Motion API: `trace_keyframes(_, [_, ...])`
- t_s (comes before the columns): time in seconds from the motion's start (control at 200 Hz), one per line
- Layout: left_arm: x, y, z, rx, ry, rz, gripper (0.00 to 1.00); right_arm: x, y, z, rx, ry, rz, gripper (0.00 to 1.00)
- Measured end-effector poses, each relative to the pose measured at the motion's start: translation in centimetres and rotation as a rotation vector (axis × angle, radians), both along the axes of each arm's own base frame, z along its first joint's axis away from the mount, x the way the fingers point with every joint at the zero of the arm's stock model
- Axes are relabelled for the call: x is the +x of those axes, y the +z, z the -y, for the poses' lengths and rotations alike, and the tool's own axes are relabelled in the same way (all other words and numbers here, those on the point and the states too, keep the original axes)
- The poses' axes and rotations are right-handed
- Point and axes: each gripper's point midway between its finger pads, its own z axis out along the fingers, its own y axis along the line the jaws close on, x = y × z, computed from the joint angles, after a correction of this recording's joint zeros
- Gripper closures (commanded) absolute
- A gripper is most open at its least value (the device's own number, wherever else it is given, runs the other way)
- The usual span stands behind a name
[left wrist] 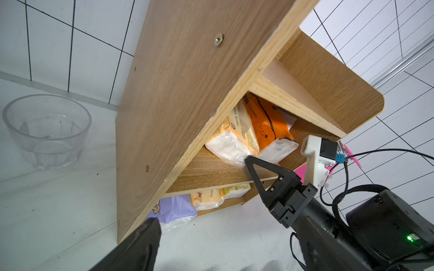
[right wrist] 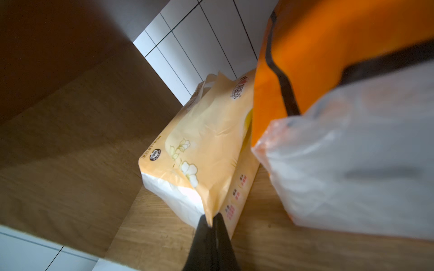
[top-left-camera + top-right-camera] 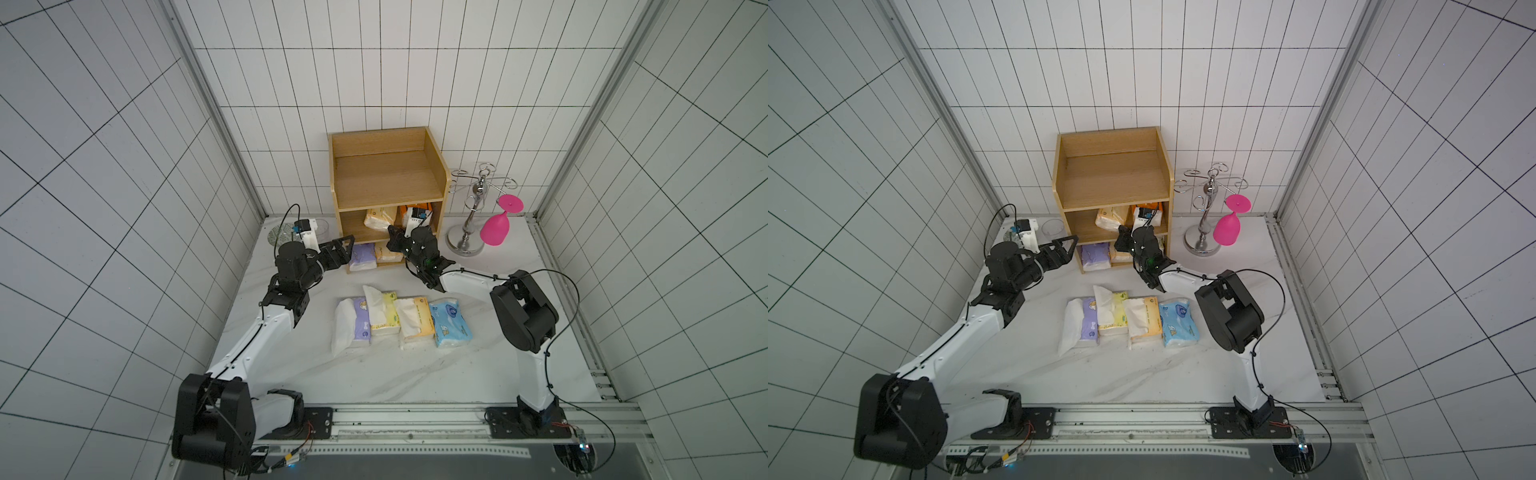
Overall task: Remove the tissue boxes from the shelf
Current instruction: Pick up a box of tissues from the shelf.
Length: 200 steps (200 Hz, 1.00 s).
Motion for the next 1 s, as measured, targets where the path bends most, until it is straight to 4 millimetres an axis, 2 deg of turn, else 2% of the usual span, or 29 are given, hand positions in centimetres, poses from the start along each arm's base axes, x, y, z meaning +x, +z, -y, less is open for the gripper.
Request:
trace_keyframes(0.19, [-0.9, 0.0, 0.0, -0.038, 0.0, -0.017, 0.06, -2.8, -0.3, 1.0, -0.023, 0.058, -0.029, 1.0])
trace_keyframes(0.23, [-1.0, 0.0, 0.1, -0.047, -0.006, -0.023, 0.06, -3.3, -0.4, 1.4, -0.028, 0.065, -0.035, 0.86])
trace_keyframes(0.275, [-1.1, 0.0, 0.2, -0.059, -0.013, -0.032, 0.06, -3.9, -0.4, 1.8, -0.031, 0.071, -0.042, 0.59])
trace_keyframes(0.295, [-1.2, -0.1, 0.3, -0.064, -0.016, -0.036, 0.06, -4.1, -0.5, 1.9, -0.036, 0.075, -0.045, 0.51])
trace_keyframes(0.335, [-1.3, -0.2, 0.4, -0.074, -0.023, -0.045, 0.06, -4.5, -0.6, 2.0, -0.041, 0.085, -0.05, 0.43])
trace_keyframes(0.4, [-1.4, -0.3, 0.6, -0.088, -0.032, -0.058, 0.06, -5.1, -0.4, 2.2, -0.054, 0.099, -0.055, 0.36])
trace_keyframes(0.565, [-1.7, -0.8, 0.9, -0.115, -0.047, -0.088, 0.06, -5.9, 1.1, 2.7, -0.079, 0.118, -0.039, 0.29])
trace_keyframes(0.71, [-1.9, -0.9, 1.0, -0.125, -0.054, -0.099, 0.06, -6.2, 1.8, 2.7, -0.119, 0.138, -0.027, 0.28])
trace_keyframes(0.999, [-2.1, -1.6, 1.1, -0.124, -0.058, -0.115, 0.06, -5.0, 2.4, 1.4, -0.165, 0.16, -0.011, 0.28])
